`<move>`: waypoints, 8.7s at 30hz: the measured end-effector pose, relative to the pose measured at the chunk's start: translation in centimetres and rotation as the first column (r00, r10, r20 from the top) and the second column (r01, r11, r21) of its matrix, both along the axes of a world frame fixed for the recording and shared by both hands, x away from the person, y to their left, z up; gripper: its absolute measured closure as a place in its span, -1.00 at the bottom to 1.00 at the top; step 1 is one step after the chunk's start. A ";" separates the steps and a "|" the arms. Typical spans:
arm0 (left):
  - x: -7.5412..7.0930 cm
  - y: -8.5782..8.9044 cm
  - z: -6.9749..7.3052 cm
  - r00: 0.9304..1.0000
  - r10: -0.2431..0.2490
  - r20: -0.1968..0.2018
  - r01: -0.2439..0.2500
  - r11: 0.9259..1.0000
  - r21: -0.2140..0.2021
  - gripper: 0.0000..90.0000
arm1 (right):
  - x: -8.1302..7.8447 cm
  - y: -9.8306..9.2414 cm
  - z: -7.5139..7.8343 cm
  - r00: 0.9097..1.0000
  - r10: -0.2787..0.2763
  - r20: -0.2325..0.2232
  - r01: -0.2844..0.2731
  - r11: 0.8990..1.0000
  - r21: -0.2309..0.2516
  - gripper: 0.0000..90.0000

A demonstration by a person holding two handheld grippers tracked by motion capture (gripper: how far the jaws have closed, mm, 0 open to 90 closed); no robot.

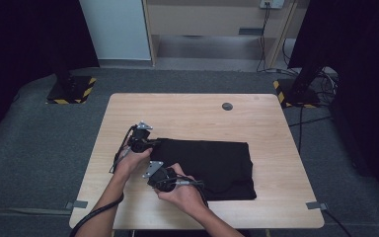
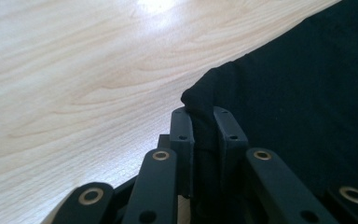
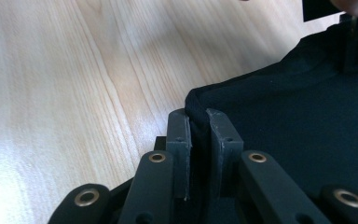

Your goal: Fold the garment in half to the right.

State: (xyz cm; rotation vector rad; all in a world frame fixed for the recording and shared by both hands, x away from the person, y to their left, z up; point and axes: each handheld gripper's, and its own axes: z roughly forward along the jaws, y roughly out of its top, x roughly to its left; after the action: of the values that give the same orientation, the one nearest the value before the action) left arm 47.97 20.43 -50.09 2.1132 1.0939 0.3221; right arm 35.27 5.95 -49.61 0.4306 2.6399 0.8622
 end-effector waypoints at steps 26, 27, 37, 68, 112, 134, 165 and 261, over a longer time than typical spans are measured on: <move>-1.9 0.4 4.1 0.997 -0.006 0.076 0.006 1.000 0.000 0.77 | -1.0 -0.8 4.1 1.000 0.018 0.009 -0.019 0.998 0.058 0.80; -1.9 0.4 4.1 0.997 -0.005 0.076 0.006 1.000 -0.002 0.77 | -0.9 -0.9 4.2 1.000 0.017 0.007 -0.018 0.998 0.061 0.80; -2.3 0.0 4.4 0.996 -0.006 0.089 0.007 1.000 -0.007 0.77 | -1.0 -1.1 4.7 1.000 0.018 -0.015 -0.017 0.998 0.063 0.80; -3.8 -0.6 7.2 0.989 -0.017 0.145 0.008 0.998 0.060 0.78 | -1.6 -0.9 6.6 0.999 0.043 -0.014 -0.042 0.996 0.082 0.81; -3.0 -8.8 11.7 0.983 -0.070 0.172 0.052 0.993 0.105 0.77 | -1.0 -11.5 10.6 0.994 -0.086 -0.065 0.100 0.964 0.247 0.81; -2.3 -12.8 11.9 0.982 -0.102 0.160 0.082 0.989 0.127 0.77 | -1.4 -13.8 10.7 0.992 -0.106 -0.064 0.119 0.961 0.249 0.82; -1.5 -16.6 10.4 0.986 -0.081 0.143 0.082 0.997 0.001 0.77 | -1.6 -18.5 9.4 0.978 -0.190 -0.085 0.205 0.948 0.243 0.82; -1.8 -19.9 8.8 0.980 -0.106 0.169 0.125 0.986 -0.106 -0.28 | -1.3 -23.2 5.3 0.934 -0.332 -0.134 0.354 0.912 0.209 0.79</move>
State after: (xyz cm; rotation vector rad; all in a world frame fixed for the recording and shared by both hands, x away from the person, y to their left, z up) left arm 46.17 0.50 -41.24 1.9993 0.8701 0.3600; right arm 33.98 -17.24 -44.35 0.9865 2.4416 1.0514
